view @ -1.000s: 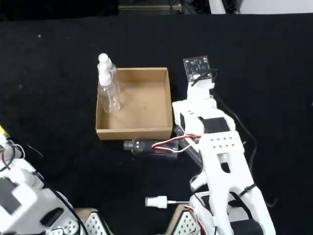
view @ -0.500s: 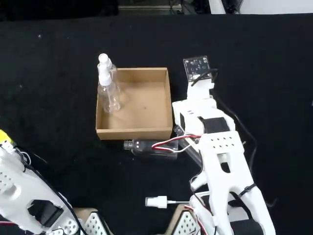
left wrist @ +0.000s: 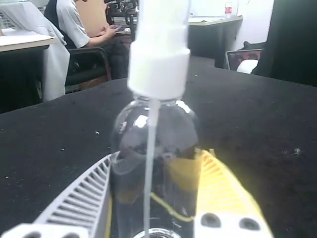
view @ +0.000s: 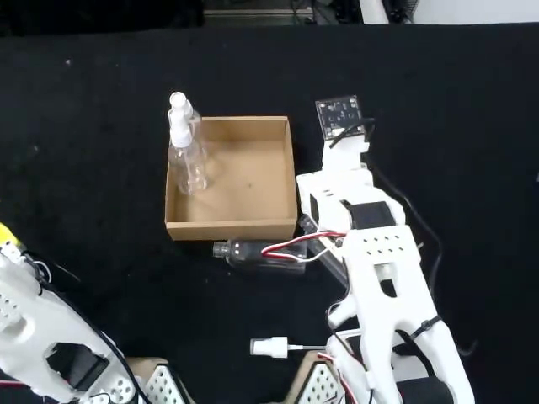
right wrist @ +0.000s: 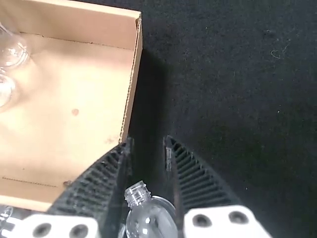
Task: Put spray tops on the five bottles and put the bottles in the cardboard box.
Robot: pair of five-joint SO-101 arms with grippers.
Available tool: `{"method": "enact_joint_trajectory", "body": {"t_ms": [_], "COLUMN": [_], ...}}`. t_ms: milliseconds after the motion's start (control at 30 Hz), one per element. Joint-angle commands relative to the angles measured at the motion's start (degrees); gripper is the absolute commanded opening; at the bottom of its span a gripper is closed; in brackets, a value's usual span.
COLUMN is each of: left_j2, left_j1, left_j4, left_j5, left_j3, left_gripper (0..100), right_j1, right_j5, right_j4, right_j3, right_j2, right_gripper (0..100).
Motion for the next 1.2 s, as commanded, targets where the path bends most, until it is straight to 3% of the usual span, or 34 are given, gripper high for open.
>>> {"method": "enact_joint_trajectory", "body": {"t_ms": [0,567,900,1167], "left_j2": [-0.18,-0.62,-10.90,-10.99], "left_j1": [-0.84,-1.10,-0.13,-0.22], "left_j4": [-1.32,-1.41,-0.79,5.27], "left_j5": [0.00,-0.35,-0.26,-0.35], "left_j3": [-0.40,-3.38,1.01,0.31], "left_gripper": [25,26,26,26], "right_j1": [-0.97,-0.97,-0.97,-0.97], "right_j5": [0.26,0.62,0.62,0.62], "right_j4": [-1.23,-1.23,-1.32,-1.32], "right_j3": [-0.31,-0.57,-0.66,-0.66], "right_j2": [-0.40,-0.40,-0.40,-0.40], "right_gripper": [7.8,7.8,7.8,7.8]}}
